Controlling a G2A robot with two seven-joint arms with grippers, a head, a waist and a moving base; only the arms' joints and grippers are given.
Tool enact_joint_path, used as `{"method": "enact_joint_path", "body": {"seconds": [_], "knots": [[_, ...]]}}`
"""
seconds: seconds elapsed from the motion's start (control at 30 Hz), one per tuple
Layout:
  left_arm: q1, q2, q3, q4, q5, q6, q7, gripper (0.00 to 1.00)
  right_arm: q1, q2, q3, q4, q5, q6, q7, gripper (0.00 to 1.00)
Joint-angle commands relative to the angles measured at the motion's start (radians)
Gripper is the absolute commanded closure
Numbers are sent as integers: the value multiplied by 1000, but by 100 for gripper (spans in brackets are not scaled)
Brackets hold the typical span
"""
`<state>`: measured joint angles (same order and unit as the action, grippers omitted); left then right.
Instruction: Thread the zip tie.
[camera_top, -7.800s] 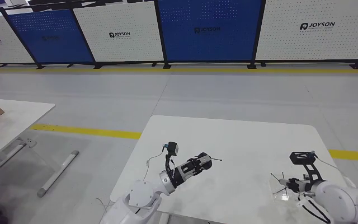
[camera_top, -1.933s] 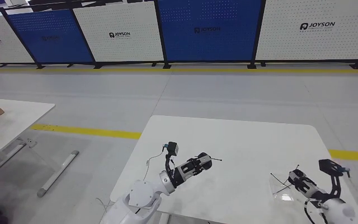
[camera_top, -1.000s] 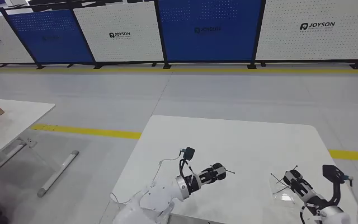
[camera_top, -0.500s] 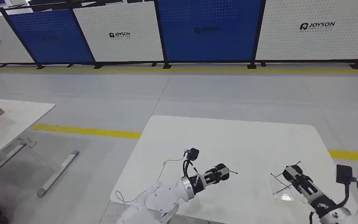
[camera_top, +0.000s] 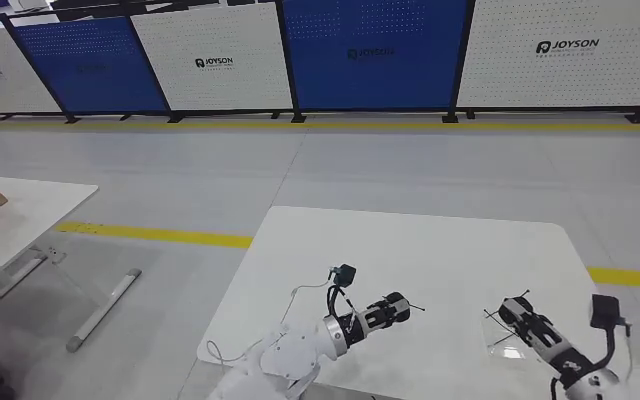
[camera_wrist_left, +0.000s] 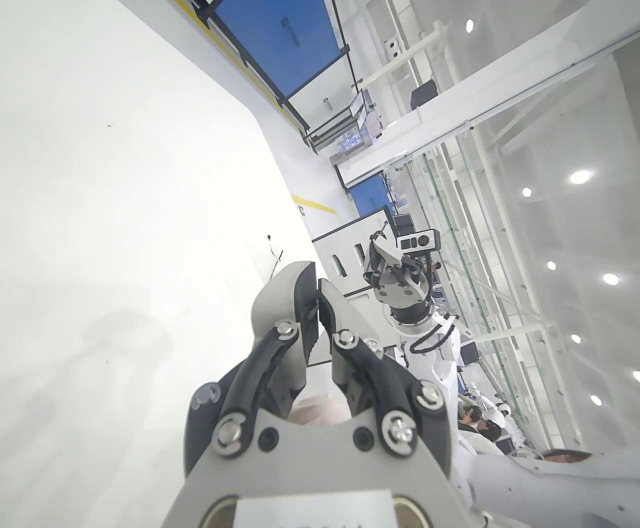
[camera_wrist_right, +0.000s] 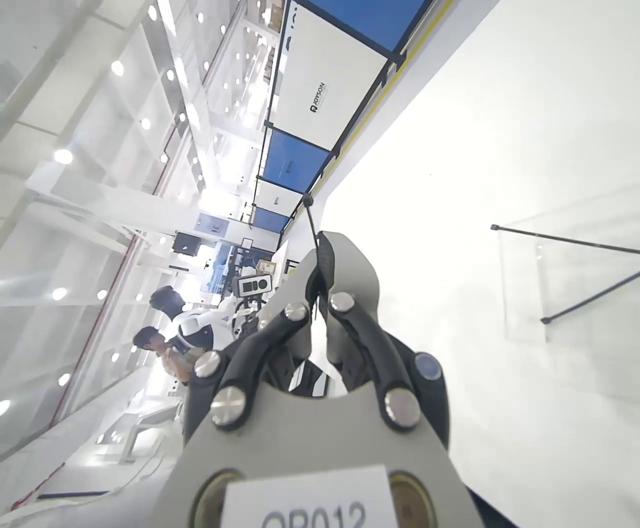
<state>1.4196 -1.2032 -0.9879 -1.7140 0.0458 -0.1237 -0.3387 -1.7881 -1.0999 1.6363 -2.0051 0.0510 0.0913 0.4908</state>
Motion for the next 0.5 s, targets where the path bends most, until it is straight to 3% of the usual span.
{"method": "enact_joint_path", "body": {"seconds": [0.0,0.2,0.47], "knots": [[0,0,0,0,0,0,0,100,9,-5,-42,0,-5,-3,-49,100],[0,0,0,0,0,0,0,100,4,-25,-168,15,-31,-70,-209,100],[0,0,0,0,0,0,0,100,4,-25,-168,15,-31,-70,-209,100]]}}
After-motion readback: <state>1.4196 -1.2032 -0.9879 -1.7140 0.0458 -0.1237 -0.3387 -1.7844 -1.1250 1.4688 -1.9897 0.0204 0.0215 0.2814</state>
